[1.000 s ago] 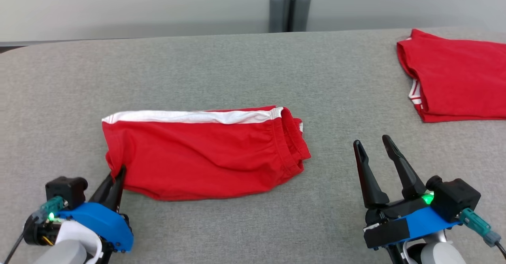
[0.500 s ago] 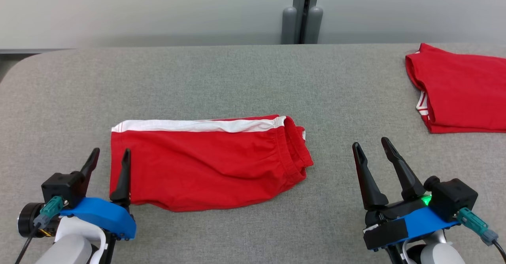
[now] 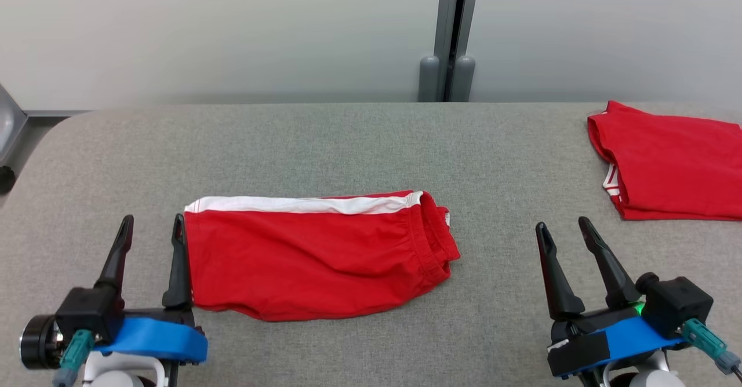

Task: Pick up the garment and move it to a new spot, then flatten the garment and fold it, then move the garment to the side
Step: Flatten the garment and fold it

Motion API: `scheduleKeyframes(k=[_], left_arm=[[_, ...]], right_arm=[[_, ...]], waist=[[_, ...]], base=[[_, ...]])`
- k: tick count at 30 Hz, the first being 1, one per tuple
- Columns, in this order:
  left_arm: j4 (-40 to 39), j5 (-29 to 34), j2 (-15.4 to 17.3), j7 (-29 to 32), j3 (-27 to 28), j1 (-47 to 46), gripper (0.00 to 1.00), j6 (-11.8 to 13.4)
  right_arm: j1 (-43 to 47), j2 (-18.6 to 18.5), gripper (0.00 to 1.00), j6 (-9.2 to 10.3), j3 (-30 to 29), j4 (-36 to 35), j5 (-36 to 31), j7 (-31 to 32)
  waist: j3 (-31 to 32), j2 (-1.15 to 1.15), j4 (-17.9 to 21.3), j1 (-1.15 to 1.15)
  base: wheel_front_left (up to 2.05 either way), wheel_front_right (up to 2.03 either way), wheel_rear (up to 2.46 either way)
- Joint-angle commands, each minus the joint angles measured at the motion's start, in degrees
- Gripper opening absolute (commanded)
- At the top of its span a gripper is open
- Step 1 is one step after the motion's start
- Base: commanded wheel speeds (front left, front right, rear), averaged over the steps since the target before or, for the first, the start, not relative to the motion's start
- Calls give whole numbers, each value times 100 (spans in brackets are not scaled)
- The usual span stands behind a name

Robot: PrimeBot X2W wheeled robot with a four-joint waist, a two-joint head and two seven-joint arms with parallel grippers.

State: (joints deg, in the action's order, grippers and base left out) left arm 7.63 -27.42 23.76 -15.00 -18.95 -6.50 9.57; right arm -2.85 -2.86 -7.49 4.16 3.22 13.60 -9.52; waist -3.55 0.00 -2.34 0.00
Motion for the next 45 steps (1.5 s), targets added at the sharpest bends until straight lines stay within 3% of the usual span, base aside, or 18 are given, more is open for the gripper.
scheduleKeyframes(k=[1,9,27,36,45], left_arm=[[-58,90,-58,-22,85,84,100,-11],[-88,670,-489,-22,683,637,100,-294],[162,1352,-1021,-22,1214,847,100,-782],[209,1554,-1236,-23,1324,697,100,-948],[320,1708,-1466,-23,1337,417,100,-1150]], right_arm=[[101,-7,100,-1,-30,15,-39,-16],[345,-6,100,-1,-281,85,-119,-48],[489,-6,100,-1,-298,201,-263,116],[-402,-7,100,-1,384,499,-493,223],[-1767,-8,100,-1,975,1872,-367,239]], waist=[[52,0,18,0],[258,0,27,0],[304,0,68,0],[237,0,-79,0],[-41,0,-458,0]], base=[[0,0,0],[0,0,0],[0,0,0],[0,0,0],[0,0,0]])
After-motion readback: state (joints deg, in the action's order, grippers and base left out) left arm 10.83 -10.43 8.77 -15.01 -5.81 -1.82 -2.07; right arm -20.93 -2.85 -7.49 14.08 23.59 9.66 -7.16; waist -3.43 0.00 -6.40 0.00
